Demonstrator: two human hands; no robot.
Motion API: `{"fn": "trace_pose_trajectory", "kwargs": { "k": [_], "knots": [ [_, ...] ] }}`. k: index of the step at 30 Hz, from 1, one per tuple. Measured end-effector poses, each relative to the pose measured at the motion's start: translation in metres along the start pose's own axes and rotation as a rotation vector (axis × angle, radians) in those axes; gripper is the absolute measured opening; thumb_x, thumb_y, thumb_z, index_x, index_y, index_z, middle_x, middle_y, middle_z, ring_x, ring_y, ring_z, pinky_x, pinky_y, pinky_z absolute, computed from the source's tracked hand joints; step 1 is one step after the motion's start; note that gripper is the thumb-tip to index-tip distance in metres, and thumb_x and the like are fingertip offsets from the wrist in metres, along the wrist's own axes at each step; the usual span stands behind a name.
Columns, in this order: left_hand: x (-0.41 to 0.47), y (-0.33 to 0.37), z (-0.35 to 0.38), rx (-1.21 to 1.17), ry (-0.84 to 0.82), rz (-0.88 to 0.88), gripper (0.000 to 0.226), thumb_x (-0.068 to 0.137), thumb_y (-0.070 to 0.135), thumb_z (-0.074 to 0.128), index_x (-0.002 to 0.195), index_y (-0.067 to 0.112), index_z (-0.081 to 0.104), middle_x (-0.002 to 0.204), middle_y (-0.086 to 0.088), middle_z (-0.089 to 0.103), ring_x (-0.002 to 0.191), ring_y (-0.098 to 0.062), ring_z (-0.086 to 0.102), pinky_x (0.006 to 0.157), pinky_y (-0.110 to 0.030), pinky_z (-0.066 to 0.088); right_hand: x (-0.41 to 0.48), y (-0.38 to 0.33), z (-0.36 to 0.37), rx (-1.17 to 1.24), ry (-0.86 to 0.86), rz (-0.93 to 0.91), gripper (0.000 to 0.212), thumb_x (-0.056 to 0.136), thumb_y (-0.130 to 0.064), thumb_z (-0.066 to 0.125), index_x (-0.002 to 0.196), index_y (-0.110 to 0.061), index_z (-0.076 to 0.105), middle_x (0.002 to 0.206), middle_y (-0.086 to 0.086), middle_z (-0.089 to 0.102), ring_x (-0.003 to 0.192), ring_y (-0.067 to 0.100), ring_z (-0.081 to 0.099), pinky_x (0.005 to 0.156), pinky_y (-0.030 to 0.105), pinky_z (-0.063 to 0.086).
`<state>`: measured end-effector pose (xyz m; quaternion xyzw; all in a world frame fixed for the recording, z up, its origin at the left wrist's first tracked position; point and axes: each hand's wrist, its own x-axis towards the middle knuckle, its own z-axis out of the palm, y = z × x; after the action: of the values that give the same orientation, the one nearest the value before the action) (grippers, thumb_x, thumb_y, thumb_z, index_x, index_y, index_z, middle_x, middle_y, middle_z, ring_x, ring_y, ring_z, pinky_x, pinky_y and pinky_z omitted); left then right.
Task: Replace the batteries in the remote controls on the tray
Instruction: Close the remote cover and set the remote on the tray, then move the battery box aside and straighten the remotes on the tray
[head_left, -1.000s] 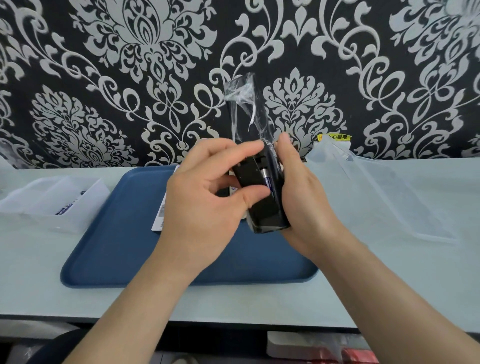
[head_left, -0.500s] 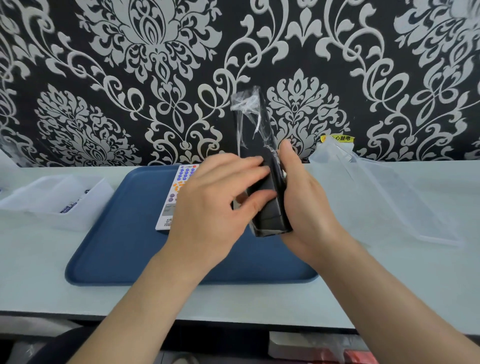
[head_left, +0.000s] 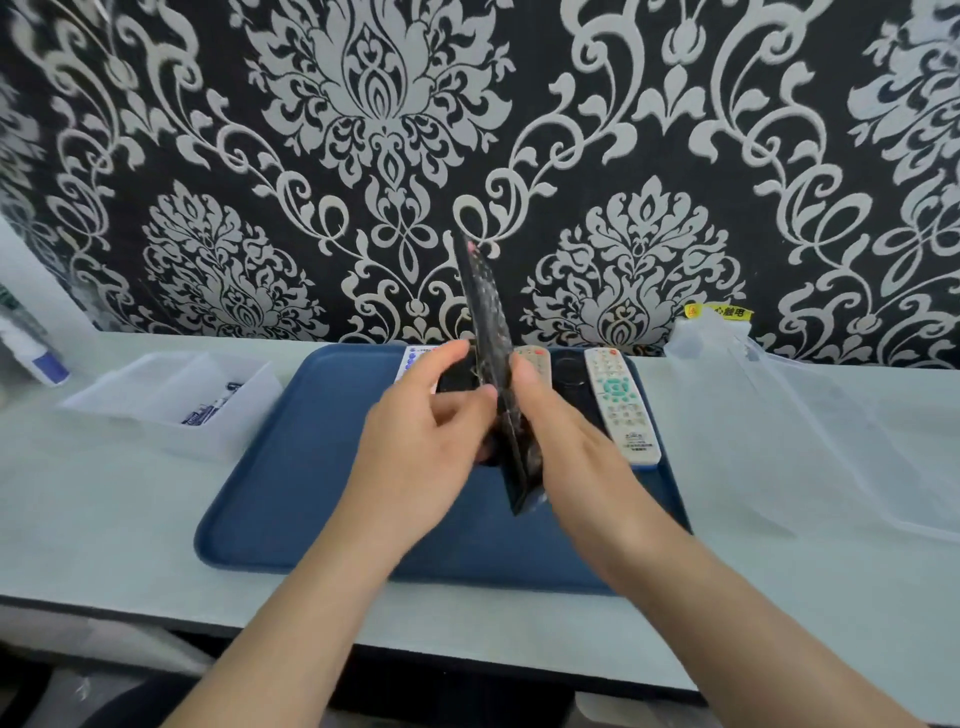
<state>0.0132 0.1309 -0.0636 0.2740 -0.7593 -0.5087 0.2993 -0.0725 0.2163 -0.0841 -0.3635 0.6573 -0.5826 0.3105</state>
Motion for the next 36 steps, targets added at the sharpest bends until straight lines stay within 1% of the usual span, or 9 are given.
{"fn": "trace_pose_trajectory", "kwargs": {
  "k": [2, 5, 9, 13, 17, 22, 27, 33, 36],
  "knots": [
    [0.002, -0.001, -0.015, -0.071, -0.014, -0.043, 0.023, 0.096, 0.023, 0.056, 0.112, 0.036, 0.064, 0.085, 0.004, 0.076, 0.084, -0.013, 0.072, 0.078, -0.033, 0.058, 0.003, -0.003, 0.012, -0.046, -0.048, -0.059, 0.069, 0.087, -0.072, 0.03, 0.146, -0.039, 0.042, 0.156, -0.014, 0.037, 0.148, 0.006, 0.023, 0.122, 0.039, 0.016],
    [0.006, -0.015, -0.049, -0.022, 0.05, -0.046, 0.03, 0.097, 0.016, 0.053, 0.1, 0.043, 0.065, 0.085, 0.003, 0.076, 0.085, -0.018, 0.072, 0.078, -0.035, 0.058, 0.012, -0.018, 0.041, -0.02, -0.101, -0.051, 0.023, 0.1, -0.046, 0.044, 0.112, -0.041, 0.063, 0.136, -0.012, 0.053, 0.127, -0.002, 0.045, 0.109, 0.017, 0.03],
    [0.018, -0.048, -0.089, 0.119, 0.12, -0.099, 0.044, 0.098, 0.009, 0.045, 0.088, 0.045, 0.069, 0.091, 0.014, 0.074, 0.094, -0.011, 0.068, 0.092, -0.036, 0.052, 0.033, -0.005, 0.088, -0.273, -0.07, -0.121, 0.035, 0.082, -0.044, 0.044, 0.1, -0.022, 0.064, 0.112, 0.003, 0.059, 0.109, 0.025, 0.054, 0.101, 0.041, 0.042],
    [0.025, -0.079, -0.107, 0.338, 0.119, -0.135, 0.04, 0.096, 0.006, 0.042, 0.11, 0.032, 0.07, 0.099, 0.007, 0.072, 0.098, -0.016, 0.066, 0.09, -0.034, 0.05, 0.045, 0.001, 0.111, -0.48, -0.101, -0.141, 0.021, 0.08, -0.029, 0.043, 0.082, -0.014, 0.058, 0.095, 0.011, 0.063, 0.088, 0.026, 0.054, 0.08, 0.036, 0.044],
    [0.029, -0.09, -0.097, 0.424, 0.156, -0.143, 0.038, 0.094, 0.007, 0.043, 0.118, 0.027, 0.064, 0.103, -0.004, 0.072, 0.099, -0.024, 0.064, 0.086, -0.037, 0.05, 0.05, 0.004, 0.111, -0.72, -0.088, -0.177, 0.008, 0.089, -0.018, 0.047, 0.087, -0.013, 0.054, 0.098, 0.012, 0.061, 0.091, 0.03, 0.051, 0.084, 0.039, 0.041],
    [0.032, -0.086, -0.087, 0.532, 0.078, -0.136, 0.04, 0.099, 0.011, 0.04, 0.136, 0.022, 0.053, 0.135, -0.003, 0.058, 0.123, -0.022, 0.052, 0.096, -0.027, 0.038, 0.05, 0.007, 0.108, -1.09, -0.165, -0.067, 0.039, 0.096, -0.029, 0.042, 0.133, -0.018, 0.048, 0.139, 0.007, 0.043, 0.132, 0.029, 0.033, 0.1, 0.046, 0.036],
    [0.037, -0.085, -0.09, 0.512, -0.014, -0.088, 0.046, 0.095, 0.006, 0.044, 0.136, 0.025, 0.051, 0.135, 0.002, 0.058, 0.122, -0.019, 0.053, 0.096, -0.023, 0.037, 0.054, 0.0, 0.107, -1.209, -0.059, -0.172, 0.032, 0.097, -0.03, 0.039, 0.123, -0.022, 0.055, 0.126, -0.001, 0.054, 0.121, 0.023, 0.043, 0.091, 0.043, 0.035],
    [0.048, -0.077, -0.149, 0.397, 0.646, 0.128, 0.035, 0.088, 0.005, 0.052, 0.119, 0.02, 0.062, 0.11, -0.001, 0.058, 0.102, -0.026, 0.056, 0.095, -0.043, 0.044, 0.083, -0.016, 0.121, -0.854, -0.154, -0.141, 0.068, 0.09, -0.037, 0.064, 0.148, -0.015, 0.035, 0.143, 0.006, 0.046, 0.135, 0.027, 0.036, 0.108, 0.039, 0.034],
    [0.057, -0.102, -0.194, 0.243, 0.88, -0.134, 0.042, 0.086, 0.012, 0.054, 0.128, 0.017, 0.049, 0.124, -0.013, 0.047, 0.114, -0.032, 0.048, 0.102, -0.046, 0.038, 0.1, -0.024, 0.144, -0.779, -0.244, -0.102, 0.102, 0.081, -0.048, 0.074, 0.156, -0.016, 0.012, 0.156, 0.005, 0.028, 0.145, 0.027, 0.021, 0.116, 0.045, 0.026]
  ]
}}
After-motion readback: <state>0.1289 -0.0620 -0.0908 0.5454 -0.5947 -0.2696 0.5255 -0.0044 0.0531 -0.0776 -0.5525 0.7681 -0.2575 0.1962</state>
